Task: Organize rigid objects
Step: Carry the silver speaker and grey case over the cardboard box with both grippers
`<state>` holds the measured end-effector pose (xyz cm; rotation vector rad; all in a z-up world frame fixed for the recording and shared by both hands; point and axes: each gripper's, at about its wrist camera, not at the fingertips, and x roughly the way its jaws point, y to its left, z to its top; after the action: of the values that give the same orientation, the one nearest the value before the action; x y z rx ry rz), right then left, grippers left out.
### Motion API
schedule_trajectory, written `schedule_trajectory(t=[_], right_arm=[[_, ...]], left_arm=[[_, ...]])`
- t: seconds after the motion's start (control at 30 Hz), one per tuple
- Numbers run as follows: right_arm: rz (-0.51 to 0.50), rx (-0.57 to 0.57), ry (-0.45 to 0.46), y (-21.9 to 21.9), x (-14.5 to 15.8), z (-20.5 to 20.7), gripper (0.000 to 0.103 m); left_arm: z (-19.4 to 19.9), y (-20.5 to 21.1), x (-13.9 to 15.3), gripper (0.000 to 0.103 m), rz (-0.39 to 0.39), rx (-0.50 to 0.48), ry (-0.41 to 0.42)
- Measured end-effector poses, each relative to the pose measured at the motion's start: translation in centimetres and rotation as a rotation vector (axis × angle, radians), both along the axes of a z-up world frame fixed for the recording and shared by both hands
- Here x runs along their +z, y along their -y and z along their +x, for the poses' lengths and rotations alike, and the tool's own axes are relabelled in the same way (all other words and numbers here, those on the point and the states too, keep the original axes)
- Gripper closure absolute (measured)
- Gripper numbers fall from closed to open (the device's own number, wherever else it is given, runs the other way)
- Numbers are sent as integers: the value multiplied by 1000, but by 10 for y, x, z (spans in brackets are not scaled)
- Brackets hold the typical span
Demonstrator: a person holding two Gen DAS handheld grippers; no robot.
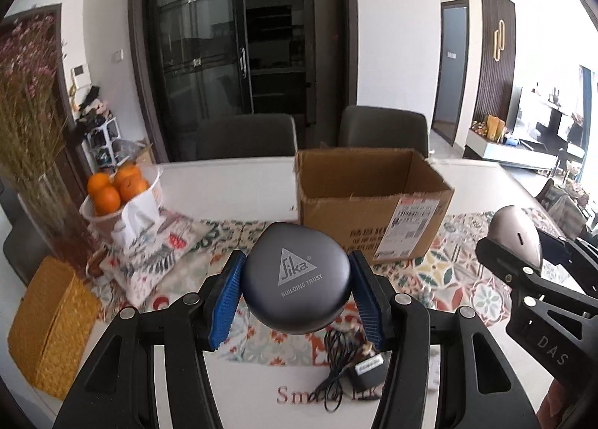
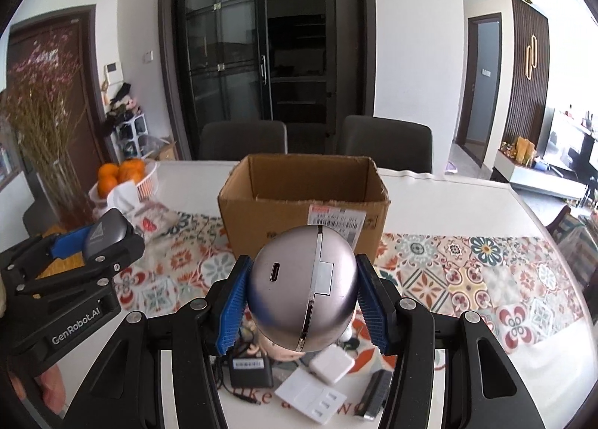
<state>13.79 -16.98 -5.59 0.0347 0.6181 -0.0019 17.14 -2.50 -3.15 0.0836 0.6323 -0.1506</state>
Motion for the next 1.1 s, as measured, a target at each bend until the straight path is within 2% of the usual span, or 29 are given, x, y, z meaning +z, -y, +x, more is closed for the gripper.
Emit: schedule_trajectory(t=[0.17,0.37,0.7,1.1], right_arm=[[19,-7,14,8,12,20,48],[8,-17,40,14,22,42,48],[26,-19,32,30,24,86,48],[9,6,-1,40,18,145,48]], left_arm=[[20,8,15,48,5,-18,47],[43,17,20,48,2,-46,73],[90,31,21,48,-53,-110,41],[148,47,19,48,-24,-149,34]])
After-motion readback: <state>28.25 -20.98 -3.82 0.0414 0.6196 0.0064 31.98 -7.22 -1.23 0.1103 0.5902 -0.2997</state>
